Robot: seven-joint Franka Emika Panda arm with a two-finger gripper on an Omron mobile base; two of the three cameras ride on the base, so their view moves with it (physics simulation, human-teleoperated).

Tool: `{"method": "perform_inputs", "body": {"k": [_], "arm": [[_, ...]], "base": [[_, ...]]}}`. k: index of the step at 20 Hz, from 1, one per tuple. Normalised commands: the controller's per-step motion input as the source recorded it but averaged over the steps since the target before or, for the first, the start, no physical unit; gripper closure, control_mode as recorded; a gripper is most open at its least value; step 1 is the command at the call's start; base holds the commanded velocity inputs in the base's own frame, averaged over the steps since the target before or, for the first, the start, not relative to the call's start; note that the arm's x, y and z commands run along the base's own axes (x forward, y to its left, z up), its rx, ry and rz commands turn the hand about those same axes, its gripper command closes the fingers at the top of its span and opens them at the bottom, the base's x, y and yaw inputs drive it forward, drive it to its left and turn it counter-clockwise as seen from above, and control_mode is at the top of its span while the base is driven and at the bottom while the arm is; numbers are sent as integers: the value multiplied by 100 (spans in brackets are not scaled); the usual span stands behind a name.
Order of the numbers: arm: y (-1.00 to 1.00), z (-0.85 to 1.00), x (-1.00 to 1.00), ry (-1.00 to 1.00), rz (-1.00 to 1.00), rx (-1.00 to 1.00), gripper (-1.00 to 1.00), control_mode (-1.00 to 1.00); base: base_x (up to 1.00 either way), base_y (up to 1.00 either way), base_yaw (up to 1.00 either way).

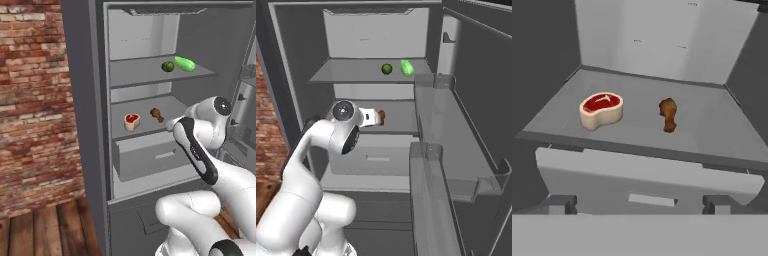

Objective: Gather the corn and avocado from the fridge and place them on a tray on the dining counter. Then gather the steak and chicken drumstick from the fridge and place them on the other tray.

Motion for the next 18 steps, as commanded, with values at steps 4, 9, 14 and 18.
{"method": "perform_inputs", "body": {"k": [4, 9, 14, 18], "arm": [[0, 3, 44, 37, -2, -7, -100, -100], [0, -26, 52, 16, 0, -2, -100, -100], [-8, -46, 36, 2, 0, 0, -100, -100], [-4, -30, 28, 0, -1, 0, -100, -100]], "base": [[0, 0, 0], [0, 0, 0], [0, 0, 0], [0, 0, 0]]}}
